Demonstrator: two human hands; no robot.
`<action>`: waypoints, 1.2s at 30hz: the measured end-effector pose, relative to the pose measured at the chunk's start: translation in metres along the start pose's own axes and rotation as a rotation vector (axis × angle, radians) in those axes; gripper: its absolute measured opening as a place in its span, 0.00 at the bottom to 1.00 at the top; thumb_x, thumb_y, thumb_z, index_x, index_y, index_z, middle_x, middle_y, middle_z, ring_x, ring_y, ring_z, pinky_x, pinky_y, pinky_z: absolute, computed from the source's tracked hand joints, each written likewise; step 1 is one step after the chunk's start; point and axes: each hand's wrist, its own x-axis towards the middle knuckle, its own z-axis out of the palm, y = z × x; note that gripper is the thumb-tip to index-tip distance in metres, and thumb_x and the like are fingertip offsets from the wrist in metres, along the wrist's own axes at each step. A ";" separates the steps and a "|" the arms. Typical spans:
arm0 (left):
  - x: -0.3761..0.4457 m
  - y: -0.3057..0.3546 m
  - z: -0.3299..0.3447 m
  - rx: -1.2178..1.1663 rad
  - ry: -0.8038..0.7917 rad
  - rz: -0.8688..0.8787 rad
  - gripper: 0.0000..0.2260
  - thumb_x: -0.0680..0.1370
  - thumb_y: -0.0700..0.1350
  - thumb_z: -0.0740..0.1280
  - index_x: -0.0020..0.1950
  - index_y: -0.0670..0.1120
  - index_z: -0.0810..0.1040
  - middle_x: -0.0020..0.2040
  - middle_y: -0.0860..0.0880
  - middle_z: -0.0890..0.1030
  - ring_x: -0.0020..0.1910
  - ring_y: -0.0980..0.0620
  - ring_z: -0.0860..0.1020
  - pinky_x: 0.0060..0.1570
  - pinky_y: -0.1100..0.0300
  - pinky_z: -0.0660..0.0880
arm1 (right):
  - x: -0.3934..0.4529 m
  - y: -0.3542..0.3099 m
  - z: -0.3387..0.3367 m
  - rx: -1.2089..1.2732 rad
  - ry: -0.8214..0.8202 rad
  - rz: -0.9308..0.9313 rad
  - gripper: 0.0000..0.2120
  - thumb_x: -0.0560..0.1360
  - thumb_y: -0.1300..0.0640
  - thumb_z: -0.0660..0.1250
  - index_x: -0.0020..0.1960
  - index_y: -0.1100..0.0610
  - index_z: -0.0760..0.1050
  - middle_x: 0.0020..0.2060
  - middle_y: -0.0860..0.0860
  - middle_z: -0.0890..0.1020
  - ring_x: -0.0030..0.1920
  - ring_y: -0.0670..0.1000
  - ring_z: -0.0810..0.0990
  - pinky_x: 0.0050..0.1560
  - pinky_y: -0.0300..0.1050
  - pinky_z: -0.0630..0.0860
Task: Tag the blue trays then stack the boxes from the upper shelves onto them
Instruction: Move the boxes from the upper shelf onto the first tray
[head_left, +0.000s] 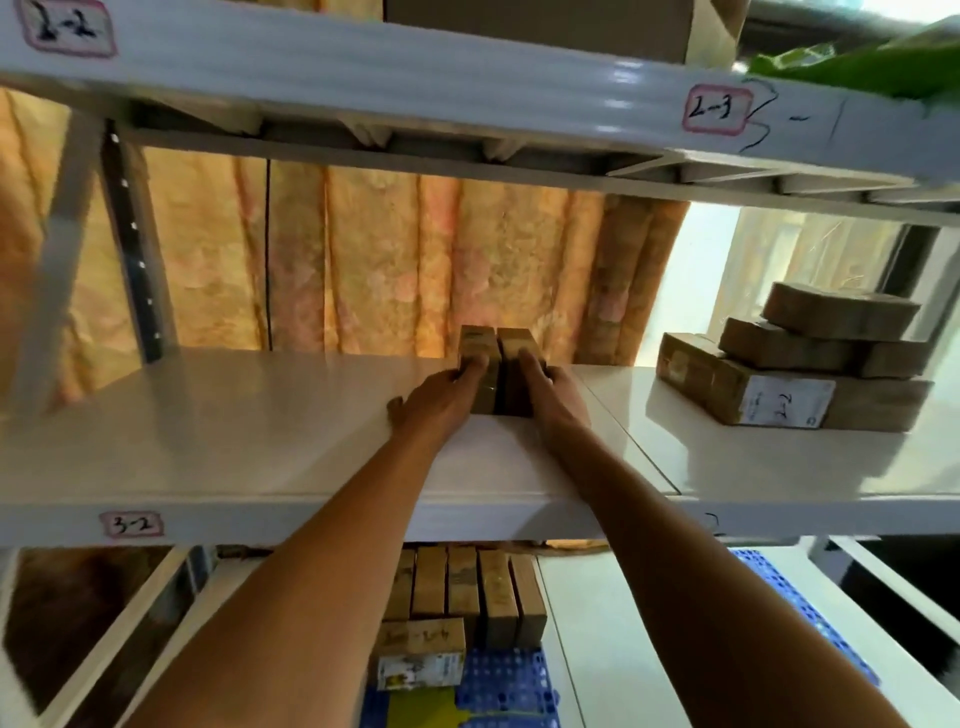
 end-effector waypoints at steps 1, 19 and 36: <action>-0.002 0.000 -0.002 -0.033 -0.030 -0.001 0.50 0.65 0.84 0.40 0.72 0.56 0.74 0.72 0.47 0.75 0.71 0.41 0.70 0.72 0.37 0.56 | -0.004 -0.001 -0.004 0.040 0.003 0.000 0.34 0.70 0.21 0.58 0.61 0.46 0.77 0.49 0.46 0.83 0.47 0.47 0.81 0.45 0.47 0.76; -0.255 -0.018 -0.024 -1.007 -0.046 0.091 0.17 0.73 0.42 0.77 0.57 0.51 0.74 0.56 0.47 0.82 0.53 0.46 0.83 0.50 0.49 0.83 | -0.218 0.001 -0.131 0.476 -0.320 -0.071 0.31 0.69 0.42 0.78 0.65 0.47 0.68 0.59 0.55 0.81 0.55 0.56 0.86 0.56 0.55 0.84; -0.287 -0.210 0.043 -0.758 -0.026 -0.255 0.19 0.76 0.42 0.75 0.64 0.47 0.74 0.61 0.44 0.80 0.56 0.46 0.82 0.54 0.52 0.79 | -0.246 0.207 -0.099 -0.371 -0.311 0.054 0.22 0.70 0.46 0.78 0.57 0.50 0.72 0.51 0.51 0.82 0.45 0.50 0.81 0.39 0.45 0.80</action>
